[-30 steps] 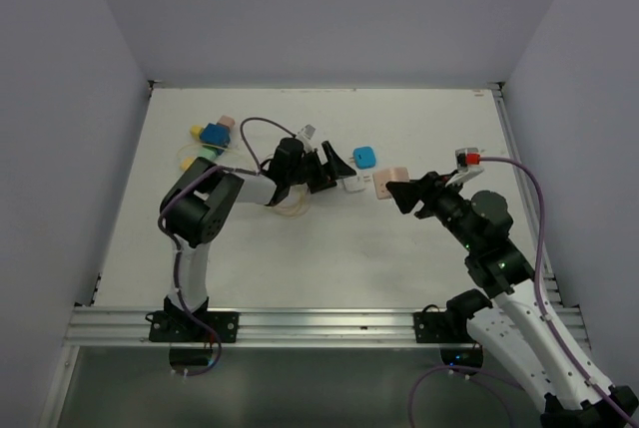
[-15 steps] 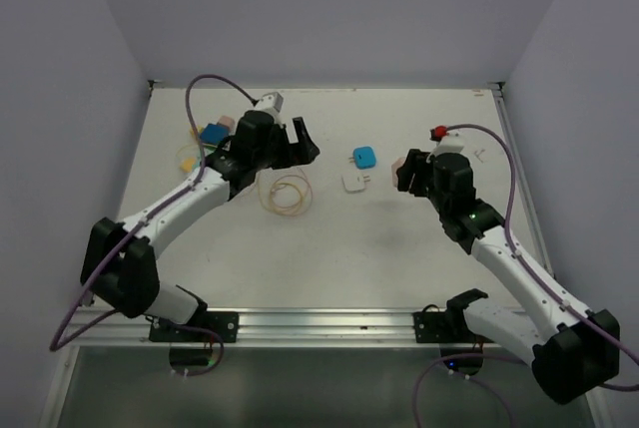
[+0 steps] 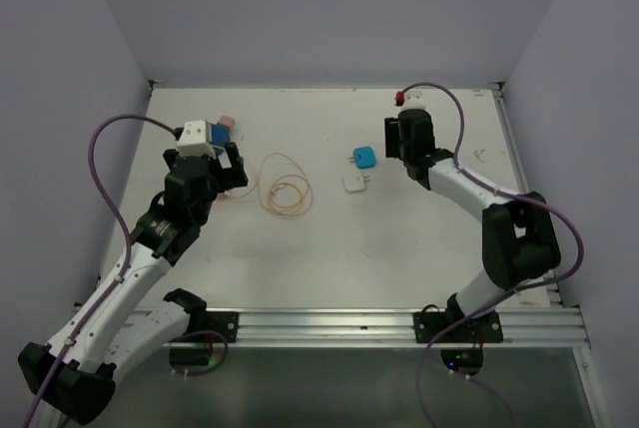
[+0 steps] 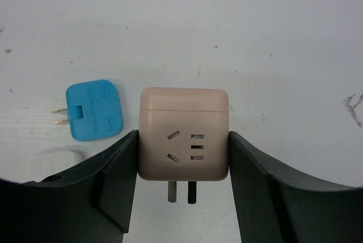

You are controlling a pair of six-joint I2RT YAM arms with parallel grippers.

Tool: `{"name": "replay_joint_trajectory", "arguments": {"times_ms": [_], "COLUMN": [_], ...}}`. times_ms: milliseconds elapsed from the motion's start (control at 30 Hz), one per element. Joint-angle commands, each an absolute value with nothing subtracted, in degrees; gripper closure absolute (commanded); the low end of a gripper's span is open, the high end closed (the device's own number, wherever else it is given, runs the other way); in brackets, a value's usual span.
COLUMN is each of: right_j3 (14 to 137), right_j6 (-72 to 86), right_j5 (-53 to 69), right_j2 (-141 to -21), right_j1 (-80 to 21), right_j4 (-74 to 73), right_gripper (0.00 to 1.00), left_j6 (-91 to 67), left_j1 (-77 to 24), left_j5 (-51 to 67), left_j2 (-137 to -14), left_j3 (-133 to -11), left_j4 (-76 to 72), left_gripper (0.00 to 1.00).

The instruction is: Pull the plug off the socket

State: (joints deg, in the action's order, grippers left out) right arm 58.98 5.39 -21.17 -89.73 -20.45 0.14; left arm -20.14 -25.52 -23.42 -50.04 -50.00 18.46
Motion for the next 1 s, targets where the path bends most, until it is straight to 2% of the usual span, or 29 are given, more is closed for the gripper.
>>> {"name": "replay_joint_trajectory", "arguments": {"times_ms": [0,333,600,667,700,800,900,933,967], "right_j3": [64.59,75.66,79.27,78.93,78.93,78.93,77.70,77.35,77.17], "right_j6": [2.37,2.54,4.04,3.96,4.13,4.74,5.54,5.80,5.80], "right_j5": [-19.96,-16.09,-15.73,-14.77,-13.90,-12.92,-12.40,-11.87,-11.78], "right_j2": [-94.82,-109.32,-115.22,-115.05,-114.96,-114.52,-113.12,-112.51,-111.98], "right_j1": [-18.29,-16.17,-15.38,-15.12,-15.12,-15.03,-14.59,-14.50,-14.50], "right_j4": [6.15,6.07,4.24,5.10,4.84,3.08,2.81,2.64,2.38], "right_gripper": [1.00,1.00,0.98,0.89,0.73,0.48,0.31,0.21,0.18], "left_j6": [-16.00,-16.00,-15.91,-15.91,-16.00,-16.08,-16.08,-16.08,-16.08], "left_j1": [-25.22,-24.52,-24.00,-23.56,-23.47,-23.20,-22.94,-22.77,-22.85], "left_j5": [-30.75,-31.64,-30.41,-30.15,-29.97,-29.44,-29.44,-29.44,-29.53], "left_j2": [-44.93,-47.28,-46.85,-46.93,-46.93,-47.20,-47.37,-47.46,-47.46], "left_j3": [-41.95,-43.24,-42.71,-42.63,-42.63,-42.63,-42.63,-42.54,-42.54], "left_j4": [12.86,14.85,13.97,13.89,13.80,13.80,13.80,13.80,13.80], "left_gripper": [0.00,0.01,0.01,0.00,0.00,0.01,0.00,0.00,0.00]}}
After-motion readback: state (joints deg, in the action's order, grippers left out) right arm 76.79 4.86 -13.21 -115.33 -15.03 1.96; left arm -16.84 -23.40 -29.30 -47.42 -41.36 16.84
